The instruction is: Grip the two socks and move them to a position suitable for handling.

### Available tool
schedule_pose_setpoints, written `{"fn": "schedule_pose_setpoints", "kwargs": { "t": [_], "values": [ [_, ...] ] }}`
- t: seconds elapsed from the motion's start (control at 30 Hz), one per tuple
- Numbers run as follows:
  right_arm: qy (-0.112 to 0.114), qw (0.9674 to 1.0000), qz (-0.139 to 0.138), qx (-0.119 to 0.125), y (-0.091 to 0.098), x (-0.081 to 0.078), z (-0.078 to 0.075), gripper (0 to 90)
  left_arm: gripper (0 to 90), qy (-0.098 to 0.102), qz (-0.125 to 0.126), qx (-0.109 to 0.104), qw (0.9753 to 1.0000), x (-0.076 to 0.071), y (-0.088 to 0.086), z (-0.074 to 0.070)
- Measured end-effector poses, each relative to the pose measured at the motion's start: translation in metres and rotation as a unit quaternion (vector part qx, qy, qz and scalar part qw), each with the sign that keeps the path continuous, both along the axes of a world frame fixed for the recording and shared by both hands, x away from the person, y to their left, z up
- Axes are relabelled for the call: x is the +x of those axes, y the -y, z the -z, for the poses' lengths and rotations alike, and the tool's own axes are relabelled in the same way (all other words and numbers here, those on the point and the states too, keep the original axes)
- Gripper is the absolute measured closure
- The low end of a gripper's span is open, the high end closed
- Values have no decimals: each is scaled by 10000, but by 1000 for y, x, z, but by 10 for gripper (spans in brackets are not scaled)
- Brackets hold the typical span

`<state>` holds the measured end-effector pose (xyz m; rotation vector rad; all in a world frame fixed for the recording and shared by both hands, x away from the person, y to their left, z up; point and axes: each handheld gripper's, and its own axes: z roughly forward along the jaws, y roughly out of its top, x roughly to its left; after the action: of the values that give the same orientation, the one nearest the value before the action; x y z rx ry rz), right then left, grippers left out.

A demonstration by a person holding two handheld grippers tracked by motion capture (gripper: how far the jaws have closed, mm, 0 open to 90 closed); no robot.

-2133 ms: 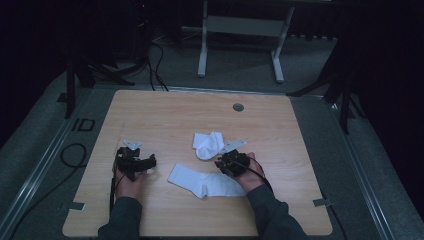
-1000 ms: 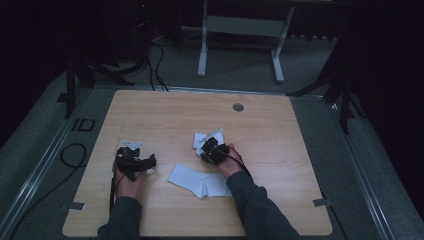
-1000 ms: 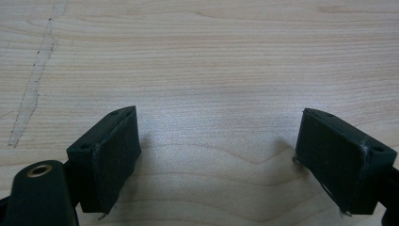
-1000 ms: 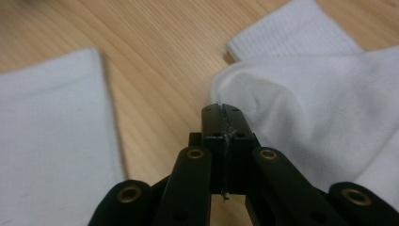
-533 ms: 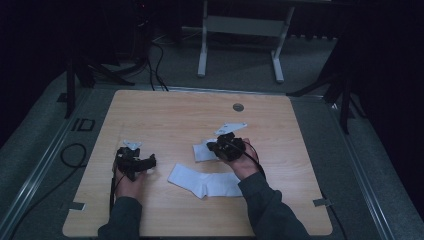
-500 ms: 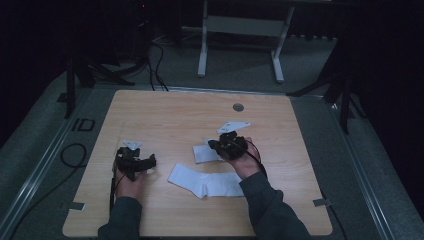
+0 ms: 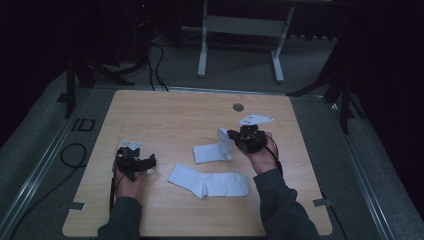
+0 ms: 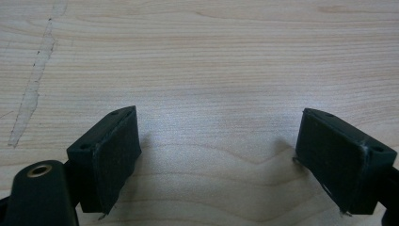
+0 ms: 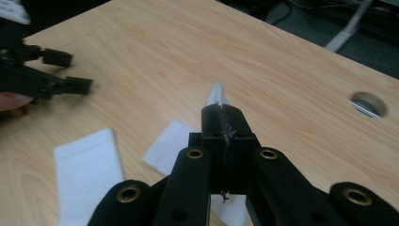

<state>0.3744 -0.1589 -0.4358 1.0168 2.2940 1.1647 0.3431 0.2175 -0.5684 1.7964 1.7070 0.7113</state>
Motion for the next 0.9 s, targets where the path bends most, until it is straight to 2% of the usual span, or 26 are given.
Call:
{"fn": "schedule_pose_setpoints", "kwargs": {
  "t": [0.03,0.07,0.13,0.2,0.23,0.27,0.33,0.4,0.43,0.5,0.63,0.9],
  "values": [
    [0,10000,0,0,0,0,0,890,140,1,4,6,10000,0,0,0],
    [-20,9999,137,15,13,1,1,890,140,2,-6,-8,10000,0,0,0],
    [-34,9998,190,19,18,1,2,890,140,1,1,1,10000,0,0,0],
    [-81,9992,398,-49,39,1,7,889,141,-3,-3,-1,10000,0,0,0],
    [-81,9992,398,-49,39,1,7,889,141,-5,-4,-6,10000,0,0,0],
    [-87,9981,575,-222,53,2,12,887,141,-7,6,5,10000,0,0,0],
    [-153,9972,675,-267,60,3,15,881,141,-7,6,5,10000,0,0,0],
    [-320,9939,971,-416,83,8,26,807,141,-7,6,5,10000,0,0,0],
    [-320,9939,971,-416,83,8,26,807,141,-7,6,5,10000,0,0,0],
    [-366,9920,1140,-398,96,9,31,782,141,-8,7,6,10000,0,0,0],
    [-384,9928,1056,-426,94,9,34,771,141,-8,6,6,10000,0,0,0],
    [-407,9960,487,-631,57,12,42,749,140,-3,18,-4,10000,0,1,0]
  ]
}}
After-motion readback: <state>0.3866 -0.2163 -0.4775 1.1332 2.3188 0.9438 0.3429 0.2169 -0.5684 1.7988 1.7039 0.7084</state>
